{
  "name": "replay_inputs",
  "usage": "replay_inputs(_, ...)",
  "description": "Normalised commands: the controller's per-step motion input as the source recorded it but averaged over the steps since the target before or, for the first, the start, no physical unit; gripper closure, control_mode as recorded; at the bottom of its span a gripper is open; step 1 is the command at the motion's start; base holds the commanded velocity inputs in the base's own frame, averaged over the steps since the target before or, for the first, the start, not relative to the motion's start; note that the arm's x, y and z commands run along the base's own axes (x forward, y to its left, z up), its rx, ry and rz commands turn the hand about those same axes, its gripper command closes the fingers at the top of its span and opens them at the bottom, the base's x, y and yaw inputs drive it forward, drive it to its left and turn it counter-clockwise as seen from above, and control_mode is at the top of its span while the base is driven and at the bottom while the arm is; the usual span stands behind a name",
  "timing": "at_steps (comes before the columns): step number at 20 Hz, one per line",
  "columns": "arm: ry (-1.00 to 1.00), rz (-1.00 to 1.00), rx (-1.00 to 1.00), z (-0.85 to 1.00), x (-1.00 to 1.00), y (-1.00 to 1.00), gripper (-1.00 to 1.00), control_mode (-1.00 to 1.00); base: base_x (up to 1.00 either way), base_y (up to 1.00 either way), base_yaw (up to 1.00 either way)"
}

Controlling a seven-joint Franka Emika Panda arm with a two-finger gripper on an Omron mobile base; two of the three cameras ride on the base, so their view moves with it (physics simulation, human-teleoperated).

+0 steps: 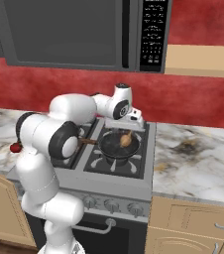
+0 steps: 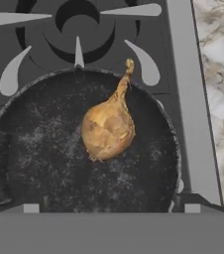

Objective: Place the pan on the front right burner on the stove. Then place the tomato and the onion in the pan and turn on the front right burner.

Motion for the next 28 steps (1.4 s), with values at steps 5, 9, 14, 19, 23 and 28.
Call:
replay_inputs(5,0.00,0.00,0.00,0.36,-0.45,0.44,-1.00,-1.00,0.00,0.00,0.00)
replay_inputs(9,0.00,0.00,0.00,0.23,-0.57,0.42,-1.00,-1.00,0.00,0.00,0.00)
replay_inputs(14,0.00,0.00,0.00,0.30,-0.49,0.37,-1.00,-1.00,0.00,0.00,0.00)
replay_inputs(19,0.00,0.00,0.00,0.38,-0.34,0.35,-1.00,-1.00,0.00,0.00,0.00)
replay_inputs(23,0.00,0.00,0.00,0.38,-0.28,0.39,-1.00,-1.00,0.00,0.00,0.00)
replay_inputs(28,0.00,0.00,0.00,0.17,-0.28,0.52,-1.00,-1.00,0.00,0.00,0.00)
